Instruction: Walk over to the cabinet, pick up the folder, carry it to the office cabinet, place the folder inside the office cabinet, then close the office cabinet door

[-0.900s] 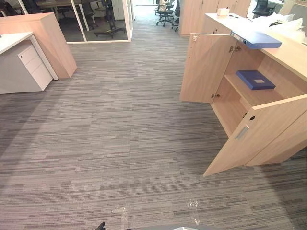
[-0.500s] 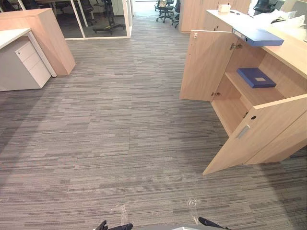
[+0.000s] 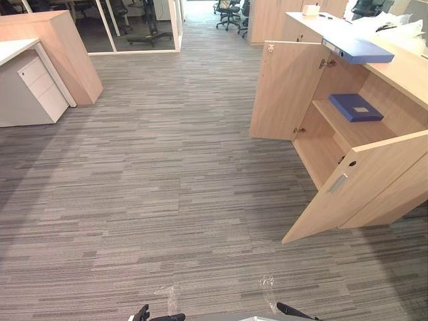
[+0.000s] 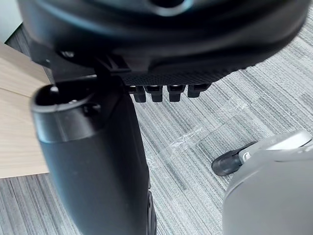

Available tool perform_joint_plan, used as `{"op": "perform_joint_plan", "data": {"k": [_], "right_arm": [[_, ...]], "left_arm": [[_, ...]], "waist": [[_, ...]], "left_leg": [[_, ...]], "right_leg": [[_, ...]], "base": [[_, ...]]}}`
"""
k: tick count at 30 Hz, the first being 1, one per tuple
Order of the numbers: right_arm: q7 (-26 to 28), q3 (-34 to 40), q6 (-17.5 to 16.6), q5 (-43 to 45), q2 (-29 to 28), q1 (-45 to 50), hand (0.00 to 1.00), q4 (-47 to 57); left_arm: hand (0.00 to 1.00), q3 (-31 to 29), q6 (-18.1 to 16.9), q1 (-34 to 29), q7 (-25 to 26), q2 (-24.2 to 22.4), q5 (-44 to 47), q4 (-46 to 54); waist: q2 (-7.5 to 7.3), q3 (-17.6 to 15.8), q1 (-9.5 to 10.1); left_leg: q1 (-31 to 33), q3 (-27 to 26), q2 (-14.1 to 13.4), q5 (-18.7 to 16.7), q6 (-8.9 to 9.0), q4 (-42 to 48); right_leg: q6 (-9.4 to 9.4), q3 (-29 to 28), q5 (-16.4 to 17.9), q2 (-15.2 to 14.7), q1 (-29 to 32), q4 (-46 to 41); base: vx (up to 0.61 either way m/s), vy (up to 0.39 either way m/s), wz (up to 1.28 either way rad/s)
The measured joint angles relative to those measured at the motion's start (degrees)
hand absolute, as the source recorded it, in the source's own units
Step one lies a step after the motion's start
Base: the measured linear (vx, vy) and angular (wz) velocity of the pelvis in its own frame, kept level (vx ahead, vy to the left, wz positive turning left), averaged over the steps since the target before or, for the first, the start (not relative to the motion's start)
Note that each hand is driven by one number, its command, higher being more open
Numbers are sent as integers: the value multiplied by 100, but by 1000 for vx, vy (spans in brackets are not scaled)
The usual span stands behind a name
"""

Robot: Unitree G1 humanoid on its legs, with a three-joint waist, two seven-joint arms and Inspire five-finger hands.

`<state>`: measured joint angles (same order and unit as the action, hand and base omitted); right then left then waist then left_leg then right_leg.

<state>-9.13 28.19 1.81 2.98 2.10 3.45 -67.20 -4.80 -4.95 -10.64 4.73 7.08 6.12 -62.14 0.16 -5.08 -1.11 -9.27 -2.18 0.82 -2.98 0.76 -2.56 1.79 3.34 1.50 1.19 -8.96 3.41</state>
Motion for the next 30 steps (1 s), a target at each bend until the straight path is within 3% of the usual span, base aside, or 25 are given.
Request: {"op": "perform_joint_plan", "data": {"k": [12,13,16,18,19,21,23,26,28,29,30], "right_arm": [[-21,56,-12,143,-59,-1,100,3],[-20,106,-24,179,-100,-22,100,19],[-25,104,-80,188,-156,-41,100,174],[-57,19,-69,207,-146,43,100,324],[-107,-117,-76,212,-117,111,100,426],[-187,-257,-61,214,-84,163,100,449],[-216,-272,-58,210,-78,196,100,455],[-220,-271,-36,209,-72,194,100,463],[-239,-263,8,210,-55,203,100,440],[-244,-242,9,211,-47,213,100,433],[-257,-210,0,210,-36,224,100,352]], "left_arm": [[100,-94,0,-4,95,-21,-4,5],[100,-192,-1,16,110,-34,-3,33],[100,-523,0,18,121,-118,20,252],[100,-908,-14,-38,129,-288,144,582],[100,-1129,-54,-91,156,-419,227,810],[100,-1262,-124,-156,244,-489,302,1010],[100,-1236,-199,-179,281,-524,344,1074],[100,-1228,-251,-186,286,-528,411,1079],[100,-1214,-254,-176,314,-532,474,1079],[100,-1187,-255,-190,351,-538,474,1075],[100,-1175,-250,-198,381,-515,513,1043]], "waist": [[-29,-31,0],[-59,-105,0],[-74,-335,38],[-67,-445,71],[-34,-514,88],[-39,-545,84],[-57,-536,100],[-63,-532,106],[-51,-525,108],[-25,-503,111],[-5,-459,125]], "left_leg": [[7,-25,-8,-5,3,21],[111,-64,-13,-108,85,258],[774,-397,-138,-670,327,1654],[1470,-832,-412,-845,522,3271],[1892,-997,-633,-735,485,4274],[2315,-1181,-968,-963,231,5178],[2497,-1174,-1159,-1012,226,4957],[2614,-1072,-1197,-937,259,3386],[2633,-937,-1214,-511,345,2032],[2614,-948,-1245,-440,371,1782],[2606,-1104,-1223,100,580,1869]], "right_leg": [[-1,-1,1,3,1,1],[-2,-10,2,-8,15,-46],[-248,2,226,-9,225,-439],[-323,180,492,-61,257,-700],[-381,187,568,-66,181,-800],[-373,178,698,-131,47,-925],[-274,96,791,-314,-35,-1008],[28,-23,958,-774,-127,-1008],[384,-19,1153,-1169,-316,-921],[479,-9,1205,-1256,-375,-869],[593,1,1263,-1472,-594,-749]], "base": [[-3,0,0],[-27,3,-9],[-61,0,-9],[-98,8,-9],[-38,24,-15],[50,33,-9],[155,101,-16],[256,218,-17],[371,398,-6],[387,467,-12],[405,504,-26]]}}
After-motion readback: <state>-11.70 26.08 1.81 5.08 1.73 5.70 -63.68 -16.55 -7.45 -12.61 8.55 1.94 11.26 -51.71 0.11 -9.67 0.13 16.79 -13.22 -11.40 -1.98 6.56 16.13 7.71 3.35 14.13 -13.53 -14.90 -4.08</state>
